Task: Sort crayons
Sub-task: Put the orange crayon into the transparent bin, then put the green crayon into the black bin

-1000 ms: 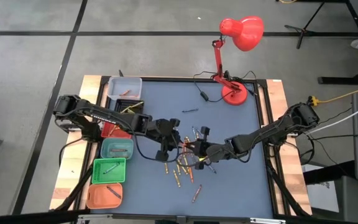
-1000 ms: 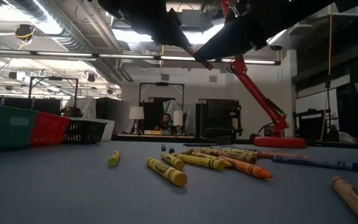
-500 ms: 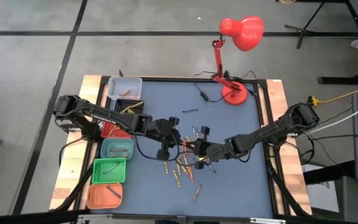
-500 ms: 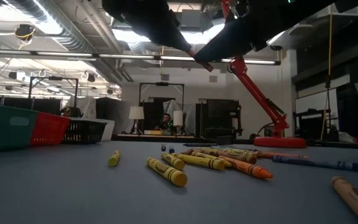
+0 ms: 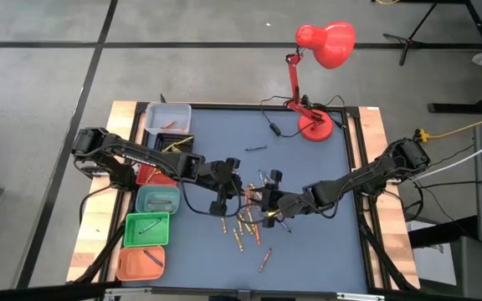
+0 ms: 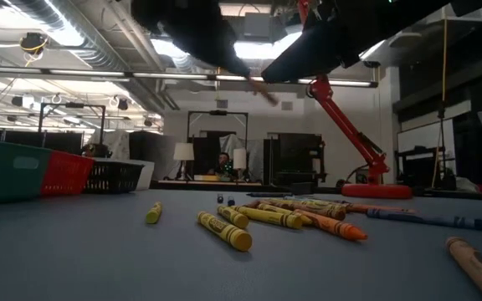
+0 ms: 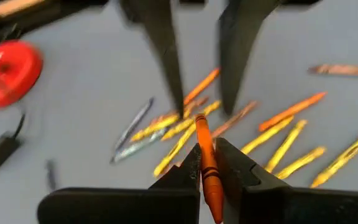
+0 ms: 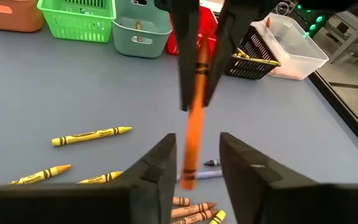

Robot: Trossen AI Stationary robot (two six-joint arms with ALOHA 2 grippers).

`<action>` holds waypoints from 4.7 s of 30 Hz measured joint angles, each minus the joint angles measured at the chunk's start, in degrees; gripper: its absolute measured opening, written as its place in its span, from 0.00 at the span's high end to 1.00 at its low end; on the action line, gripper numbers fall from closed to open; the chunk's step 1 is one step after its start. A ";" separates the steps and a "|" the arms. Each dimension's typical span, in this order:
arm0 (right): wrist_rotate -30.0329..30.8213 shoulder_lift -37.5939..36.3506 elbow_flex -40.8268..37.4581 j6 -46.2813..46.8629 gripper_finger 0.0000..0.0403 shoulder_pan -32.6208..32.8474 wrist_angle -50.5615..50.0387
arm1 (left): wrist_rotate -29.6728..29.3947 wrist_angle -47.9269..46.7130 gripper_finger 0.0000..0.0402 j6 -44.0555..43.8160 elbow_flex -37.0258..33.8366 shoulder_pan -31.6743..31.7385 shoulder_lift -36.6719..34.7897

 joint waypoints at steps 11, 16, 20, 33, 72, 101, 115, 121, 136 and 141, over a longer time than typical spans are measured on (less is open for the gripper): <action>0.02 -0.02 0.02 2.93 0.63 0.00 -4.96 | -19.12 -17.64 0.97 -0.02 0.00 7.07 -6.00; 0.00 -0.02 0.02 6.04 0.63 0.00 -7.38 | -30.14 -27.03 0.97 -1.17 0.04 12.46 -7.74; 0.04 -0.02 0.02 7.57 0.63 0.00 -8.95 | -34.97 -34.51 0.97 -2.43 0.00 18.13 -8.11; 0.04 -0.02 0.02 7.82 0.63 0.00 -9.74 | -31.75 -40.19 0.97 -5.81 0.00 40.46 -8.07; 0.08 -0.02 -0.02 7.67 0.63 0.00 -9.72 | 2.58 -36.06 0.77 -44.56 0.00 27.09 -8.03; 0.02 -0.02 -0.07 7.64 0.63 0.00 -9.17 | -1.95 -16.37 0.77 -103.59 0.00 -12.31 2.72; 0.02 -0.02 -0.07 7.65 0.63 0.00 -9.19 | -0.70 -13.25 0.77 -108.08 0.00 -13.56 12.62; 0.01 -0.02 -0.07 7.65 0.63 0.00 -9.18 | -0.83 -13.03 0.77 -108.06 0.00 -13.38 14.99; 0.00 -0.02 -0.07 7.65 0.63 0.00 -9.19 | -4.49 -12.02 0.77 -108.06 0.09 -12.88 17.69; -0.01 -0.02 -0.07 7.65 0.63 0.00 -9.22 | -4.37 -12.13 0.77 -107.80 0.15 -12.77 18.18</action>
